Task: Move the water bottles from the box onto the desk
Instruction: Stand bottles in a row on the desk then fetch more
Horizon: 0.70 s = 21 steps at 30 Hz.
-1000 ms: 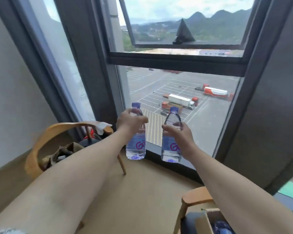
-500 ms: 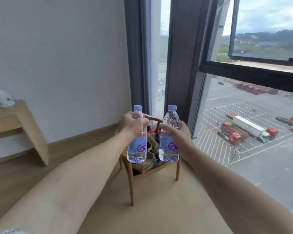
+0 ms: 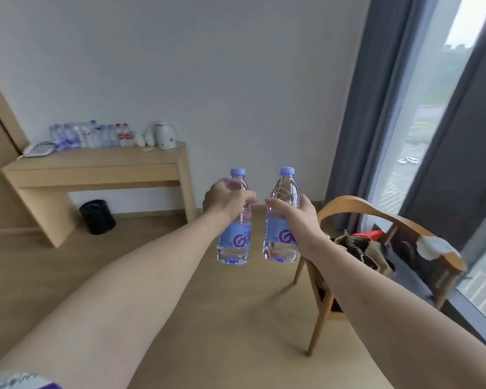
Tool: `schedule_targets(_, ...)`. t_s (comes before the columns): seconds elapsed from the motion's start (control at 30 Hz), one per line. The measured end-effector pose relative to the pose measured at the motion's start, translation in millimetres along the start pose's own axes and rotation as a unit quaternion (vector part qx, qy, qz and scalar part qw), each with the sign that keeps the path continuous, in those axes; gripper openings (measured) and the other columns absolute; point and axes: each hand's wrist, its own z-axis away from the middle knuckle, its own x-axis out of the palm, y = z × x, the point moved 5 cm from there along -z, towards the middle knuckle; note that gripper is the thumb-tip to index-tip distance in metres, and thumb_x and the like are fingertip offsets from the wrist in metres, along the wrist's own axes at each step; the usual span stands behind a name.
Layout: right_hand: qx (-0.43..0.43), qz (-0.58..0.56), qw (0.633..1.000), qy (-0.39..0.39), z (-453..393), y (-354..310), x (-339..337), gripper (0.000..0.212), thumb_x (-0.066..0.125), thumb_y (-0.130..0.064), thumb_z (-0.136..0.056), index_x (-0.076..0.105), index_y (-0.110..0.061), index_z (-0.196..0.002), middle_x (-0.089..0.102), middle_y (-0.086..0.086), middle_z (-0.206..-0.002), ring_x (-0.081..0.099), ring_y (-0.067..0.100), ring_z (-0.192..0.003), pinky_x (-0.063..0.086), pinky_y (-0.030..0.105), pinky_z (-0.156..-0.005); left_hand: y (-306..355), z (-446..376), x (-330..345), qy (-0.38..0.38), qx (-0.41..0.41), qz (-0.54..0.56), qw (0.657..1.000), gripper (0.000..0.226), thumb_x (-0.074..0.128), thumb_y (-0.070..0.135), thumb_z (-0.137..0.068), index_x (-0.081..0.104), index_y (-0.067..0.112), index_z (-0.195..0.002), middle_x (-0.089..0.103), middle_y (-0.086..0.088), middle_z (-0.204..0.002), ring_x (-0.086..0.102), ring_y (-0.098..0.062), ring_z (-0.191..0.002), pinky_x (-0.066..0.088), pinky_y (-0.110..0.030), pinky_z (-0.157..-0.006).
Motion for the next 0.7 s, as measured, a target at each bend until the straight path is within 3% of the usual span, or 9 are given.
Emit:
schedule_targets(0.13, 0.023, -0.001, 0.997, -0.072, -25, 16, 88, 0.052, 0.091, -0.044, -0.062, 0.064, -0.022, -0.101, 0.077, 0.003, -0.088, 0.077, 0.021, -0.075, 0.06, 0.033, -0.06, -39, -24, -75, 0.075, -0.042, 0.031, 0.996, 0.037, 0.082, 0.036, -0.048, 0.07, 0.028, -0.082, 0.074, 0.012, -0.078, 0.069, -0.003, -0.059, 0.05, -0.024, -0.06)
schedule_targets(0.27, 0.043, -0.013, 0.989, -0.144, -56, 32, 180, 0.056, 0.089, -0.056, -0.063, 0.066, -0.024, -0.102, 0.078, 0.003, -0.086, 0.077, 0.023, -0.076, 0.06, 0.034, -0.063, -77, -51, -145, 0.135, -0.071, 0.031, 0.988, 0.035, 0.084, 0.028, -0.053, 0.069, 0.025, -0.084, 0.076, 0.004, -0.084, 0.074, -0.02, -0.081, 0.059, -0.035, -0.072)
schedule_targets(0.33, 0.05, -0.017, 0.982, -0.184, -72, 39, 228, 0.058, 0.088, -0.06, -0.062, 0.065, -0.026, -0.103, 0.078, 0.004, -0.088, 0.077, 0.024, -0.077, 0.061, 0.037, -0.067, -92, -69, -182, 0.169, -0.079, 0.021, 0.982, 0.033, 0.085, 0.028, -0.054, 0.068, 0.026, -0.083, 0.075, 0.006, -0.08, 0.073, -0.019, -0.076, 0.055, -0.03, -0.065)
schedule_targets(0.47, 0.05, -0.025, 0.966, -0.253, -114, 49, 320, 0.059, 0.088, -0.059, -0.062, 0.065, -0.026, -0.105, 0.079, 0.008, -0.091, 0.078, 0.024, -0.078, 0.061, 0.037, -0.066, -111, -121, -250, 0.235, -0.097, 0.007, 0.967, 0.039, 0.084, 0.035, -0.048, 0.07, 0.026, -0.083, 0.076, 0.007, -0.08, 0.074, -0.02, -0.076, 0.06, -0.035, -0.072)
schedule_targets(0.6, 0.063, -0.025, 0.95, -0.305, -165, 52, 409, 0.062, 0.088, -0.057, -0.063, 0.064, -0.025, -0.11, 0.079, 0.01, -0.092, 0.078, 0.026, -0.078, 0.061, 0.037, -0.065, -120, -176, -306, 0.281, -0.106, 0.011, 0.954, 0.041, 0.083, 0.036, -0.046, 0.071, 0.027, -0.084, 0.075, 0.014, -0.072, 0.072, -0.009, -0.062, 0.056, -0.03, -0.065)
schedule_targets(0.7, 0.068, -0.033, 0.941, -0.33, -207, 51, 470, 0.061, 0.089, -0.053, -0.065, 0.063, -0.023, -0.111, 0.078, 0.012, -0.095, 0.078, 0.027, -0.079, 0.063, 0.044, -0.073, -125, -219, -346, 0.313, -0.121, 0.01, 0.942, 0.039, 0.083, 0.038, -0.044, 0.071, 0.029, -0.081, 0.075, 0.014, -0.076, 0.073, -0.011, -0.072, 0.054, -0.029, -0.064)
